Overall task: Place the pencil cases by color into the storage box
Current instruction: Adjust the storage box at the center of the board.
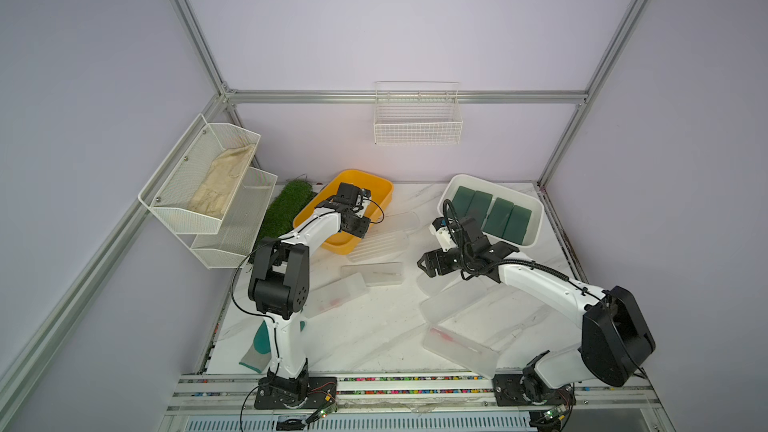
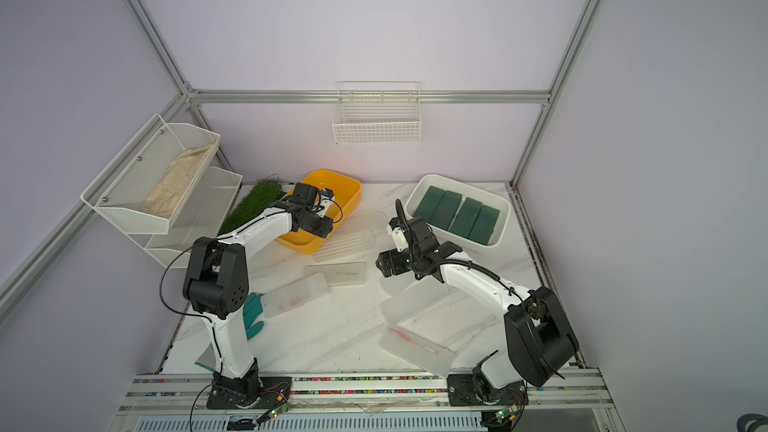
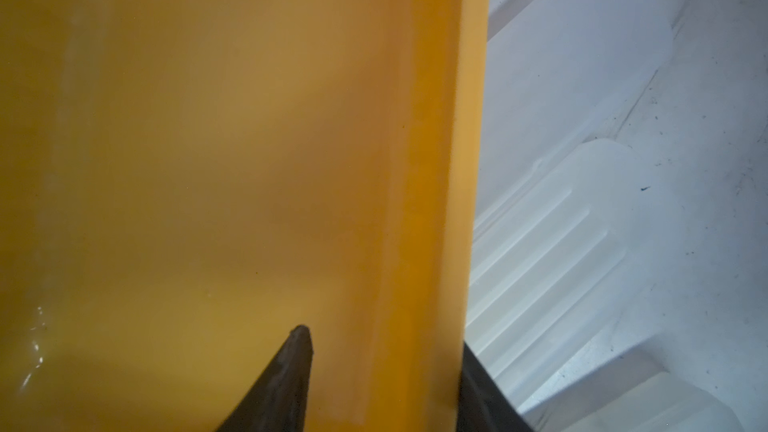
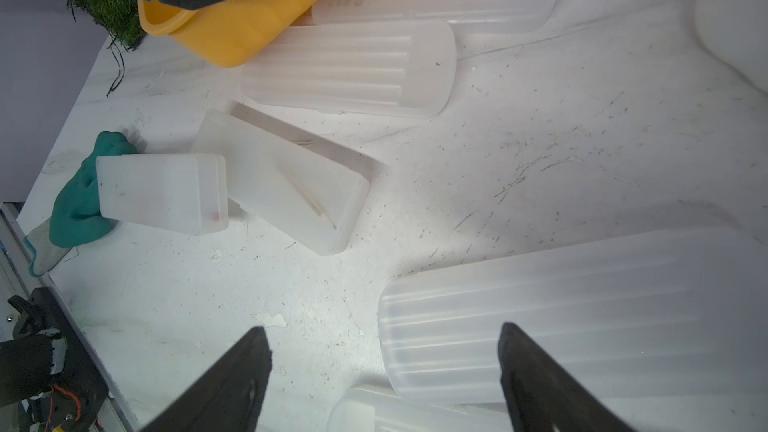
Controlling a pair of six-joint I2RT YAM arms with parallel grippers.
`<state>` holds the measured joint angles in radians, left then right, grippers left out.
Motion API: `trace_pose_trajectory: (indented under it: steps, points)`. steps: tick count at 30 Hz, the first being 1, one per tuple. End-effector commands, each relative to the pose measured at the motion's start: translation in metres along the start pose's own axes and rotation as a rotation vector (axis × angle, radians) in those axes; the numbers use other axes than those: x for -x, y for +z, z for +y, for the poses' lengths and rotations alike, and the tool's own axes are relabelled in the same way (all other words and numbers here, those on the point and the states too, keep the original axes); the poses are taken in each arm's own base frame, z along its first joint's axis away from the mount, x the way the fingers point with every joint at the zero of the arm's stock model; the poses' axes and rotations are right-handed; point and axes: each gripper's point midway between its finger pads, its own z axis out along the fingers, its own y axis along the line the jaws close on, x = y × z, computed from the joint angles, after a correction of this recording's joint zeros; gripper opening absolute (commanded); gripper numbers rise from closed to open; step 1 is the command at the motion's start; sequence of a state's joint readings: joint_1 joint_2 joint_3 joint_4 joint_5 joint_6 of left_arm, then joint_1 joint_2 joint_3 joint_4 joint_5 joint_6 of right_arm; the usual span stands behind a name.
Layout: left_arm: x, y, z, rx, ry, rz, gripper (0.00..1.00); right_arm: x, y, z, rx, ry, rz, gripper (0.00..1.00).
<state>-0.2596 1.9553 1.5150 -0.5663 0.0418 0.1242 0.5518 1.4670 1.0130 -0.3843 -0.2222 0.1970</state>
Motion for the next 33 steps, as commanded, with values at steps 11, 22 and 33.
trace_pose_trajectory:
  steps: [11, 22, 33]
  points:
    - [0.034, -0.024, 0.01, 0.036, 0.082, -0.105, 0.13, 0.017, -0.004, -0.003, -0.023, 0.004, -0.087, 0.87]
    - [0.044, -0.057, 0.026, 0.138, 0.06, -0.146, 0.11, 0.018, 0.002, -0.005, -0.025, 0.007, -0.096, 0.87]
    - [0.014, -0.031, 0.04, 0.215, 0.031, -0.018, 0.11, 0.02, 0.009, -0.004, -0.014, -0.007, -0.097, 0.87]
